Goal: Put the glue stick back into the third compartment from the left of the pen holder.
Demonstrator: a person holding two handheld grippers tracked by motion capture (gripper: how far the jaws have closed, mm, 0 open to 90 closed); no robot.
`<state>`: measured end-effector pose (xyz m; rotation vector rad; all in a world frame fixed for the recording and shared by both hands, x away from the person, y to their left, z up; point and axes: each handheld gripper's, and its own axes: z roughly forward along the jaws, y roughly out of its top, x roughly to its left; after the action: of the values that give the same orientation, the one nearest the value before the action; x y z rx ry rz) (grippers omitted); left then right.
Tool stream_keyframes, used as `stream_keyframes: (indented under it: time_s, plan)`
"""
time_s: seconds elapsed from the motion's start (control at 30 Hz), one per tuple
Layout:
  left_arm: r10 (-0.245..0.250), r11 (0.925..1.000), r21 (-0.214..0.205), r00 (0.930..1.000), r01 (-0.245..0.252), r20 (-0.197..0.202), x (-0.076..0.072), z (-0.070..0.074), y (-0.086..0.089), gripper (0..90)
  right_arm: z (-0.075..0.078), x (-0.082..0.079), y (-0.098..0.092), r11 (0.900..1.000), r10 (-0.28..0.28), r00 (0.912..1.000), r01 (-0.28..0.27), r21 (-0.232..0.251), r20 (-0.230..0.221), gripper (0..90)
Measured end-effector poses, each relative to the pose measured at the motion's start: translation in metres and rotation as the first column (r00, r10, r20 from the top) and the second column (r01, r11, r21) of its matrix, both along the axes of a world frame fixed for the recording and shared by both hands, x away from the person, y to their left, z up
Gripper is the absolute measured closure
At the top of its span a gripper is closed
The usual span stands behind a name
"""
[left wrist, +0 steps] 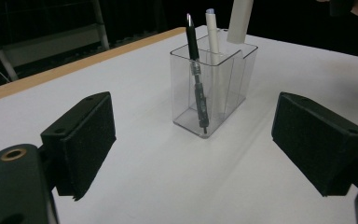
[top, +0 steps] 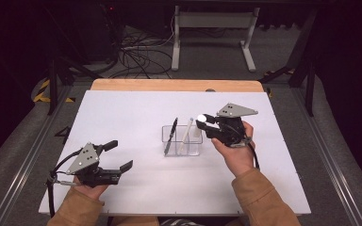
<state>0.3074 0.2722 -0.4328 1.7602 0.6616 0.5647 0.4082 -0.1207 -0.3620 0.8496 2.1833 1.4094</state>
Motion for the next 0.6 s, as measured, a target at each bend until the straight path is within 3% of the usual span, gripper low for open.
stream_keyframes:
  time_s: [0.53, 0.57, 0.6]
  plan:
    - [0.003, 1.0, -0.003, 1.0, -0.003, 0.003, 0.0, 0.0, 0.001, 14.0, -0.023, 0.009, 0.001, 0.9999, 0.013, 0.9926, -0.013, 0.002, -0.12, 64.3]
    - [0.004, 1.0, -0.004, 1.0, -0.004, 0.004, 0.0, 0.0, 0.001, 14.0, -0.024, 0.01, 0.002, 0.9999, 0.012, 0.9911, -0.013, -0.007, -0.133, 62.5]
    - [0.004, 1.0, -0.005, 1.0, -0.004, 0.003, 0.0, 0.0, 0.001, 13.9, -0.024, 0.01, 0.002, 0.9999, 0.007, 0.9921, -0.008, -0.006, -0.125, 55.1]
